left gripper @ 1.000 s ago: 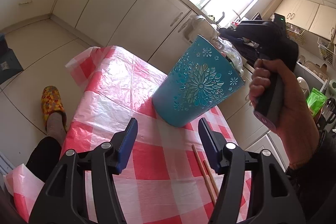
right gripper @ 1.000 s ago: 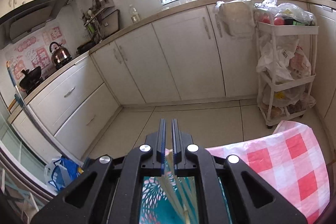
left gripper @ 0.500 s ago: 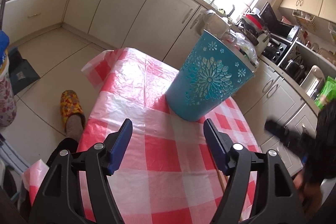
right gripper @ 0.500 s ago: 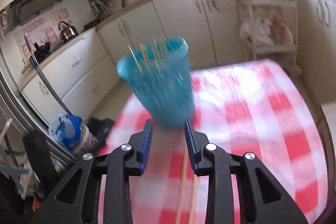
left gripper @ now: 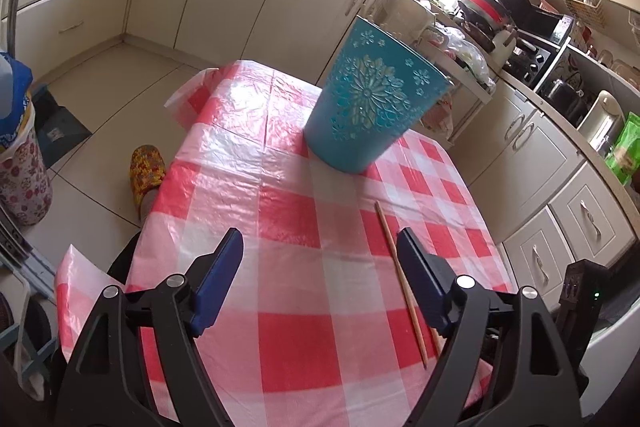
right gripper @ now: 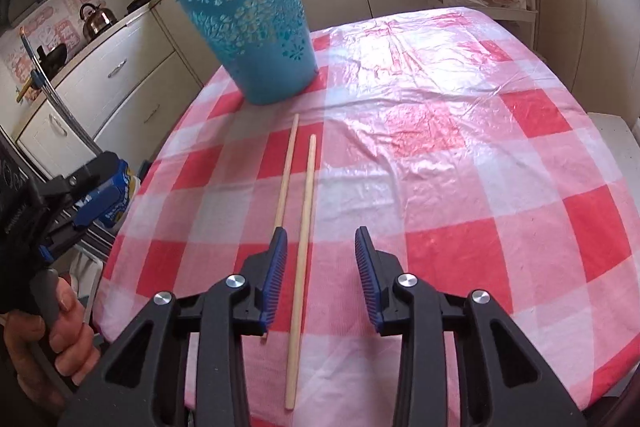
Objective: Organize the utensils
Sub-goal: 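Close the right gripper on a last chopstick while the left gripper grasps the other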
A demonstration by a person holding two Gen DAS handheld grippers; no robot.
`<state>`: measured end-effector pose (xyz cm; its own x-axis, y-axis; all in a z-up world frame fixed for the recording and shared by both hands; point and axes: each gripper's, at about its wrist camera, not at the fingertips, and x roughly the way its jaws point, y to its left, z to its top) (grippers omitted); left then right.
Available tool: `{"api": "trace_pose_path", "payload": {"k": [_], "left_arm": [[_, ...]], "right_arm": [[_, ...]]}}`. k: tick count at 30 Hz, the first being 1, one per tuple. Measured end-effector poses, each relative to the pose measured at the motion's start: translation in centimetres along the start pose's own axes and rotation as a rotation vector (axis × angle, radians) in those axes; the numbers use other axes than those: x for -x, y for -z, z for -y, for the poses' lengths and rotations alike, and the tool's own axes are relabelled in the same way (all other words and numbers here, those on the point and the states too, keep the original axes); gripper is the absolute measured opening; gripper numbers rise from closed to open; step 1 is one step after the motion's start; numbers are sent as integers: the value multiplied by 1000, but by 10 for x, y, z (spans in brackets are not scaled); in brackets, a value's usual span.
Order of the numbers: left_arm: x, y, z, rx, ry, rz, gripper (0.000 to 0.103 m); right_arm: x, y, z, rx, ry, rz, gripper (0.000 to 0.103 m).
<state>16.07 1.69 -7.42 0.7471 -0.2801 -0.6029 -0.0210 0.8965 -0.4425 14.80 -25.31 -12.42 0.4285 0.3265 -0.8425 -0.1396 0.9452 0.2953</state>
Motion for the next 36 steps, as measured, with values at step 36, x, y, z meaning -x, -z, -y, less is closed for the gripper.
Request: {"api": "trace_pose_path", "payload": {"k": [36], "left_arm": [[-72, 8, 81, -205, -89, -151, 78]], "right_arm": [[-4, 0, 2, 98, 174, 46, 11]]}}
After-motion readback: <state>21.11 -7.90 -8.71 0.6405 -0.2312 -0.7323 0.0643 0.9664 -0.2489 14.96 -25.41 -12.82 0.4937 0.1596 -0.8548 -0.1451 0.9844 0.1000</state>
